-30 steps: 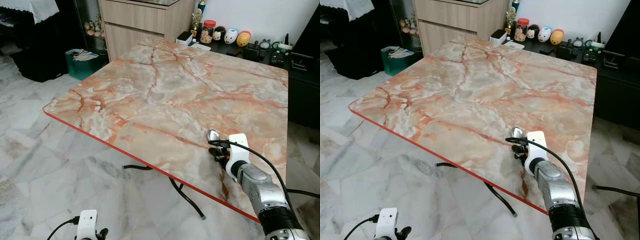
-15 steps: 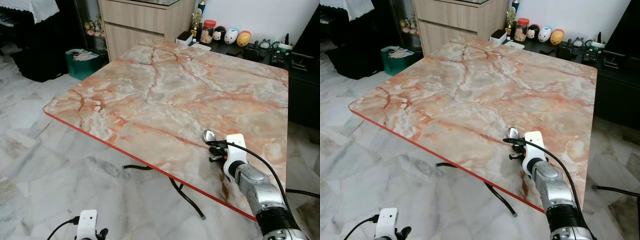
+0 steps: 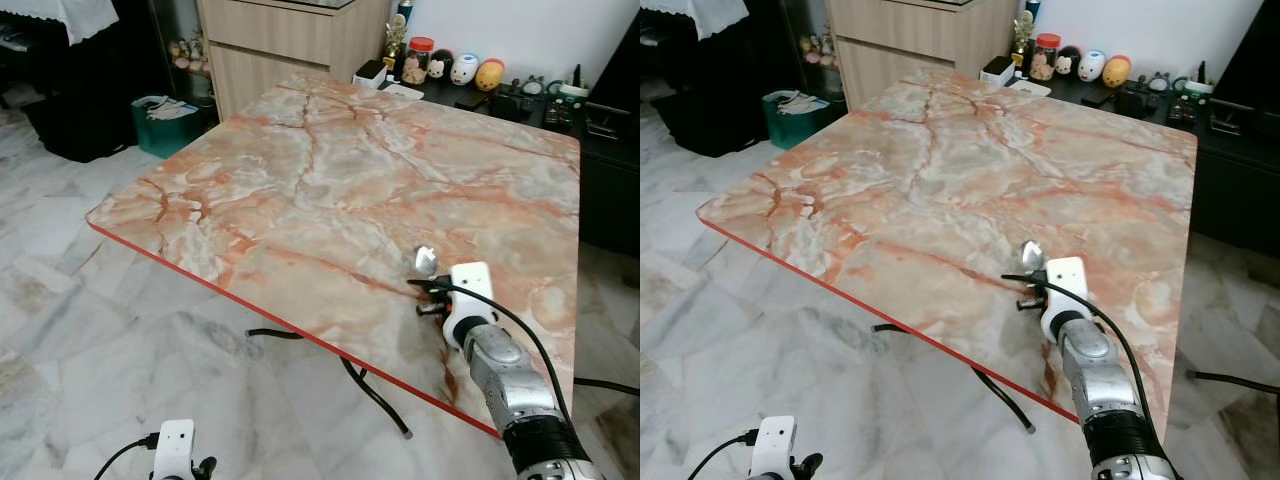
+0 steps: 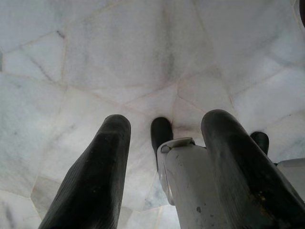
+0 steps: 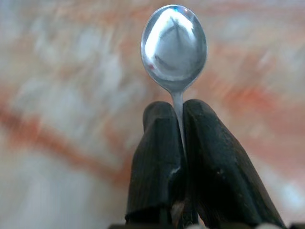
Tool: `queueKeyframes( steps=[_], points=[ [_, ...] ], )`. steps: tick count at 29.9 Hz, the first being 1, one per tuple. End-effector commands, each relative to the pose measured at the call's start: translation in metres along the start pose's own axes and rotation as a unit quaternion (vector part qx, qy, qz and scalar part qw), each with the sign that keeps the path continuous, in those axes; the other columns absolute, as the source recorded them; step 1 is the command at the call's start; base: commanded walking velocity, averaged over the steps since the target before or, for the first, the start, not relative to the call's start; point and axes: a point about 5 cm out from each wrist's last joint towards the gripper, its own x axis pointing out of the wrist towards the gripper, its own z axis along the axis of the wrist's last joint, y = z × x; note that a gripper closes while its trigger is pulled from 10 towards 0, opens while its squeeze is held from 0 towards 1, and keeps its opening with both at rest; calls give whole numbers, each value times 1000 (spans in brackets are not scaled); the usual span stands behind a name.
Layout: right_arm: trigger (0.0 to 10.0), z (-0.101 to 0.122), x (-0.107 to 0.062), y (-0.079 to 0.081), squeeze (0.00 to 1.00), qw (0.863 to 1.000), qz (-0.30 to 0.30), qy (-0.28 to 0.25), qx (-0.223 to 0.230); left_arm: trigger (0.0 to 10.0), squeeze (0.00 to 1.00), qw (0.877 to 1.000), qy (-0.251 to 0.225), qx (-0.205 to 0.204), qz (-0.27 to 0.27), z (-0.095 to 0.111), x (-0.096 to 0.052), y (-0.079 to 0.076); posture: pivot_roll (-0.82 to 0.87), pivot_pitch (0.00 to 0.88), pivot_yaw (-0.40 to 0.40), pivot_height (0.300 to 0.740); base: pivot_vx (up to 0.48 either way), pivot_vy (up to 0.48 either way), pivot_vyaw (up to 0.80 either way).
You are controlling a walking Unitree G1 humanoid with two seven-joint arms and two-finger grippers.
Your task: Setting the table
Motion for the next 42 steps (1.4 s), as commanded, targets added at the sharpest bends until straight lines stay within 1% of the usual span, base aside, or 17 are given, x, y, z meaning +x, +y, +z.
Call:
queueKeyframes(
  steps=[1,2,4,5,7,8,10,13,16,19,25,27,39,42],
  points=[
    [10000,6,-3,-7,0,999,-26,-31,10,10000,0,1000,13,0,3,-5,-1,1,-70,0,-37,740,0,0,0],
    [10000,11,-6,-10,0,997,-42,-55,19,10000,0,1000,12,0,2,-4,-1,2,-69,0,-35,740,0,0,0],
    [10000,15,-8,-8,0,996,-42,-77,19,10000,0,1000,11,0,2,-4,-1,2,-69,0,-35,740,0,0,0],
    [10000,19,-9,-5,0,995,-37,-96,19,10000,0,1000,10,1,2,-4,-1,2,-70,0,-34,740,0,0,0],
    [10000,21,-10,-2,0,994,-33,-105,26,10000,0,1000,10,1,2,-4,-1,2,-72,0,-34,740,0,0,0],
    [10000,26,-11,3,0,991,-26,-128,28,10000,0,1000,9,-1,1,-4,-1,2,-72,0,-34,740,0,0,0],
    [10000,29,-12,5,0,989,-24,-141,27,10000,0,1000,10,-1,0,-4,-1,1,-72,0,-34,740,0,0,0],
    [10000,36,-11,9,0,986,-27,-162,32,10000,0,1000,13,16,1,-4,0,2,-68,0,-35,740,0,0,0],
    [10000,40,-12,15,0,983,-19,-180,21,10000,0,1000,12,17,1,-3,0,1,-64,0,-36,740,0,0,0],
    [10000,41,-13,18,0,982,-16,-189,25,10000,0,1000,11,15,1,-3,0,1,-58,0,-42,740,0,0,0],
    [10000,35,-15,21,0,982,-12,-186,21,10000,0,1000,12,15,-4,-4,-1,0,-58,0,-39,740,0,0,0],
    [10000,35,-15,21,0,982,-13,-186,21,10000,0,1000,13,22,-6,-5,-1,0,-62,0,-39,740,0,0,0],
    [10000,38,-11,22,0,982,-12,-187,21,10000,0,1000,13,23,3,-6,-1,0,-60,0,-47,740,0,0,0],
    [10000,38,-11,22,0,981,-16,-190,29,10000,0,1000,14,21,3,-7,-1,1,-63,0,-45,740,0,0,0]
  ],
)
